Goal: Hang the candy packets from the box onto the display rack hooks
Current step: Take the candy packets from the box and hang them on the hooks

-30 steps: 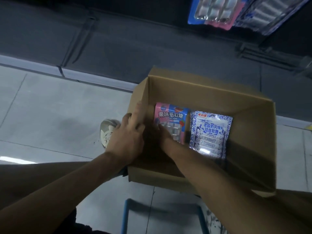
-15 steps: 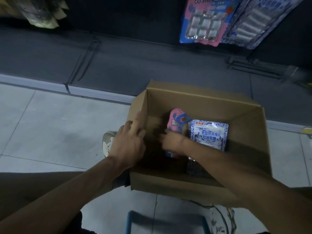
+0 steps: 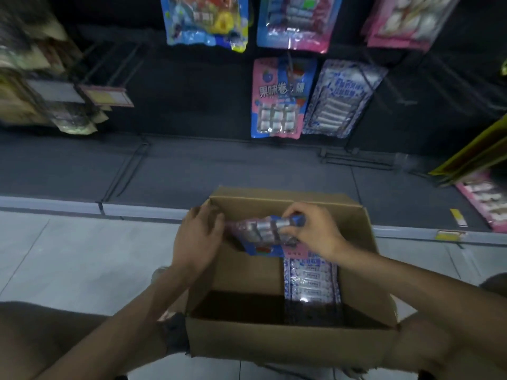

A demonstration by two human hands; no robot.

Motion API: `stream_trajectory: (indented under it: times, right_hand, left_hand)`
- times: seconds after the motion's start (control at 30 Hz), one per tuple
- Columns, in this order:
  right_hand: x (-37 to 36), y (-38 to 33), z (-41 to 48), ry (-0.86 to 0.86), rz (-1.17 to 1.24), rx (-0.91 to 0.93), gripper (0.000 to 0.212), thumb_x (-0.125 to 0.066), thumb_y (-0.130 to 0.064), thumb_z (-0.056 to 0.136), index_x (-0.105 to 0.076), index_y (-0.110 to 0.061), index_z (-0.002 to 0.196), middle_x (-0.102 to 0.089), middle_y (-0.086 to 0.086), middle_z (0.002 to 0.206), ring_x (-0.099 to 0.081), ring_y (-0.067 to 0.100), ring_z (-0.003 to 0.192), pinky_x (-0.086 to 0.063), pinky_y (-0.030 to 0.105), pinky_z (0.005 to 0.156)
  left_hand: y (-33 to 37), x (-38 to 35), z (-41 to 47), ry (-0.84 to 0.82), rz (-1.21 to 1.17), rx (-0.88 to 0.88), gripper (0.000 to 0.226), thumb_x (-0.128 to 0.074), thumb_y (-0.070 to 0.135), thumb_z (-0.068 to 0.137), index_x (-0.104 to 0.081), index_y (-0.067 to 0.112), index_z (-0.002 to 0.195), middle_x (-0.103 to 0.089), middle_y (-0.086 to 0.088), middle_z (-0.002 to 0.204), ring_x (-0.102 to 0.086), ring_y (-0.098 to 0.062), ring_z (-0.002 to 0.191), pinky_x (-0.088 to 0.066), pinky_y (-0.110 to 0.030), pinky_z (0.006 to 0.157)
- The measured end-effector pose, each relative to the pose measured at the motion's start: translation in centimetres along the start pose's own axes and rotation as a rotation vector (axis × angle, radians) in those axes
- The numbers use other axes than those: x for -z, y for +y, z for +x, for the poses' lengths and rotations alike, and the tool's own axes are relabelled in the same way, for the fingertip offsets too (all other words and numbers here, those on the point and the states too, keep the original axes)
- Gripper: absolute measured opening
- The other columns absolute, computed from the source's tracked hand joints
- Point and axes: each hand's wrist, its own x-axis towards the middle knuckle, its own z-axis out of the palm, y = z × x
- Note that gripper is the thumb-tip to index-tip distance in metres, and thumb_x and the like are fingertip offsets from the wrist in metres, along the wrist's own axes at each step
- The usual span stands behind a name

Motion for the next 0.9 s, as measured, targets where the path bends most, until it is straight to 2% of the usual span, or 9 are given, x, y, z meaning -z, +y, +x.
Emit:
stream_trajectory:
  times: [0.07, 0.17, 0.33, 0.43, 0.53, 0.67, 0.73, 0.83, 0.9]
  right_hand:
    - [3.0, -0.6, -0.1, 0.053, 0.181, -0.137, 0.028, -0.094, -0.019, 0.076, -0.067, -0.028, 0.079, -0.072, -0.004, 0.077, -0.069, 0.018, 0.076, -0.058, 0.042, 0.075]
    - [6.8, -1.8, -0.6, 0.122, 0.485, -0.257, 0.027, -0.094, -0.013, 0.077, -0.069, -0.017, 0.087, -0.07, -0.004, 0.07, -0.066, 0.013, 0.066, -0.058, 0.037, 0.07]
    - [9.5, -3.1, -0.8, 0.127, 0.927, -0.379, 0.045, -0.087, -0.009, 0.081, -0.074, -0.016, 0.123, -0.081, 0.009, 0.111, -0.078, 0.027, 0.103, -0.062, 0.039, 0.09]
    - [9.7, -3.3, -0.8, 0.11, 1.033, -0.409, 0.044, -0.087, -0.014, 0.083, -0.074, -0.013, 0.126, -0.08, 0.008, 0.114, -0.077, 0.025, 0.108, -0.056, 0.043, 0.103]
    - [10.0, -3.1, -0.7, 0.111, 1.059, -0.407, 0.043, -0.087, -0.016, 0.084, -0.074, -0.012, 0.126, -0.079, 0.01, 0.117, -0.076, 0.025, 0.111, -0.054, 0.046, 0.108]
    - [10.5, -3.1, -1.0, 0.177, 1.094, -0.41, 0.04, -0.084, -0.013, 0.087, -0.074, -0.012, 0.125, -0.08, 0.007, 0.115, -0.077, 0.026, 0.107, -0.057, 0.044, 0.103]
    - [10.5, -2.9, -0.9, 0.245, 1.119, -0.411, 0.036, -0.083, -0.012, 0.087, -0.075, -0.011, 0.123, -0.08, 0.007, 0.114, -0.078, 0.026, 0.107, -0.057, 0.044, 0.103]
    - [10.3, -2.7, -0.8, 0.305, 1.133, -0.418, 0.038, -0.085, -0.015, 0.086, -0.075, -0.011, 0.123, -0.08, 0.006, 0.114, -0.077, 0.026, 0.107, -0.055, 0.045, 0.106]
    - [10.2, -2.7, -0.8, 0.314, 1.158, -0.427, 0.039, -0.084, -0.015, 0.086, -0.075, -0.013, 0.124, -0.08, 0.005, 0.115, -0.078, 0.024, 0.107, -0.055, 0.043, 0.105]
  left_hand:
    - [2.1, 1.5, 1.1, 0.072, -0.412, 0.141, 0.029, -0.046, 0.044, 0.11, -0.067, 0.026, 0.115, -0.071, 0.004, 0.108, -0.068, -0.017, 0.1, -0.056, -0.041, 0.087]
    - [4.4, 3.8, 3.3, 0.179, -0.759, 0.276, 0.037, -0.048, 0.04, 0.11, -0.074, 0.013, 0.114, -0.076, -0.009, 0.109, -0.07, -0.024, 0.104, -0.052, -0.03, 0.08]
    - [6.9, 3.9, 4.0, 0.162, -0.91, 0.45, 0.052, -0.055, 0.062, 0.1, -0.072, 0.014, 0.113, -0.075, -0.008, 0.108, -0.069, -0.03, 0.109, -0.052, -0.044, 0.096]
    - [8.4, 3.5, 3.2, 0.163, -0.898, 0.403, 0.047, -0.06, 0.055, 0.099, -0.063, 0.011, 0.115, -0.071, -0.012, 0.108, -0.072, -0.026, 0.104, -0.057, -0.027, 0.071]
    - [9.4, 2.7, 2.8, 0.107, -0.926, 0.386, 0.042, -0.063, 0.038, 0.101, -0.053, 0.007, 0.127, -0.068, -0.007, 0.102, -0.075, -0.009, 0.073, -0.051, -0.013, 0.047]
    - [9.6, 1.4, 3.2, 0.155, -0.764, 0.368, 0.089, -0.077, 0.049, 0.087, -0.031, 0.02, 0.157, -0.049, -0.008, 0.146, -0.063, -0.02, 0.118, -0.055, -0.022, 0.073]
    - [9.5, 1.2, 3.2, 0.106, -0.878, 0.402, 0.102, -0.086, 0.059, 0.076, -0.03, 0.028, 0.156, -0.058, -0.01, 0.144, -0.068, -0.025, 0.118, -0.06, -0.041, 0.086]
    - [9.0, 0.1, 2.8, -0.177, -1.128, 0.509, 0.085, -0.082, 0.065, 0.08, -0.057, 0.014, 0.143, -0.071, -0.017, 0.129, -0.072, -0.038, 0.116, -0.056, -0.062, 0.098]
    - [10.3, -0.2, 1.9, -0.282, -1.183, 0.439, 0.06, -0.075, 0.053, 0.093, -0.065, 0.015, 0.137, -0.07, -0.017, 0.133, -0.069, -0.039, 0.12, -0.053, -0.062, 0.103]
